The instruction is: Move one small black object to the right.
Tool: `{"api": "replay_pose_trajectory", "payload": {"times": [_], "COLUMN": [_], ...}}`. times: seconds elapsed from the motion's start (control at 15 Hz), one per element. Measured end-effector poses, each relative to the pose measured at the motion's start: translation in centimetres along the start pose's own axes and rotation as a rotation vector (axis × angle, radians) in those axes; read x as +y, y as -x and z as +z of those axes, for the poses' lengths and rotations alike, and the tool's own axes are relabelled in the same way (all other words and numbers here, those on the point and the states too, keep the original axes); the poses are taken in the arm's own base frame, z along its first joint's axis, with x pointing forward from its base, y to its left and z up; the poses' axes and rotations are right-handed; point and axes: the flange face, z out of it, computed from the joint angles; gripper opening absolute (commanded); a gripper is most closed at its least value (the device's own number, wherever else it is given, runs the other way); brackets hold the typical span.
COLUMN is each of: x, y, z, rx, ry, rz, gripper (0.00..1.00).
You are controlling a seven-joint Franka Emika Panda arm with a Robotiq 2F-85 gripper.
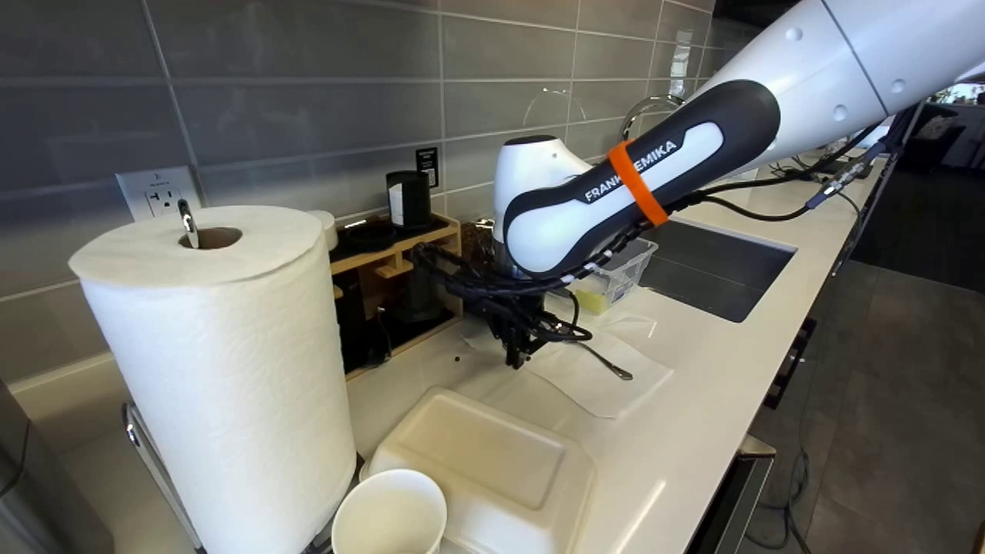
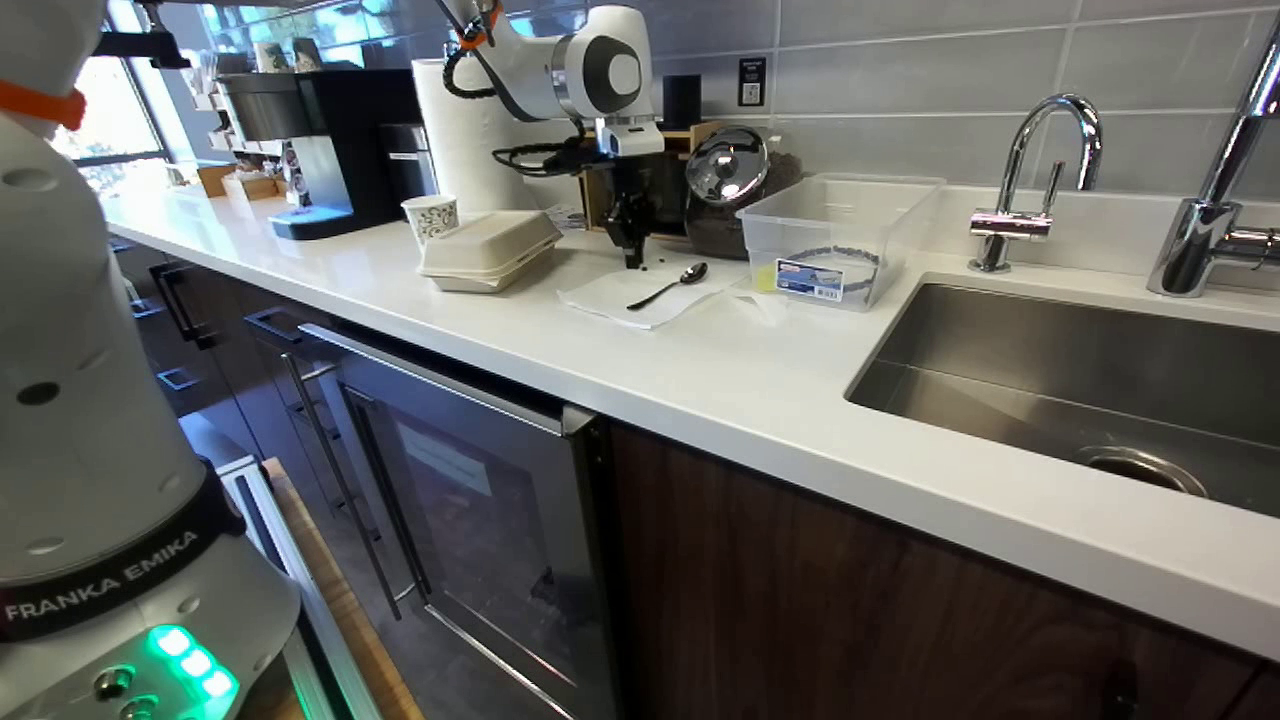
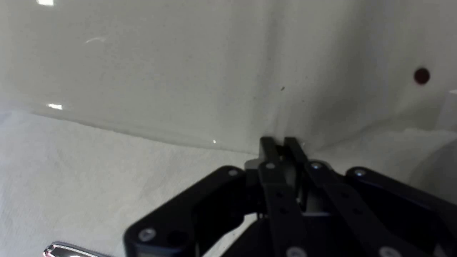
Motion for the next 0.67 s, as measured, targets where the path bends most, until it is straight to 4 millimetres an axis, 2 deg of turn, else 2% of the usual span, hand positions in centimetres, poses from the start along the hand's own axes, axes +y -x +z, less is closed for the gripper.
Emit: {"api": "replay_pose_trajectory", "payload": {"times": [0.67], "x": [-0.19], "y": [0.7], "z": [-0.69], "rx": [0.005], "ry": [-0.011], "rz": [-0.015], "gripper": [0.03]}}
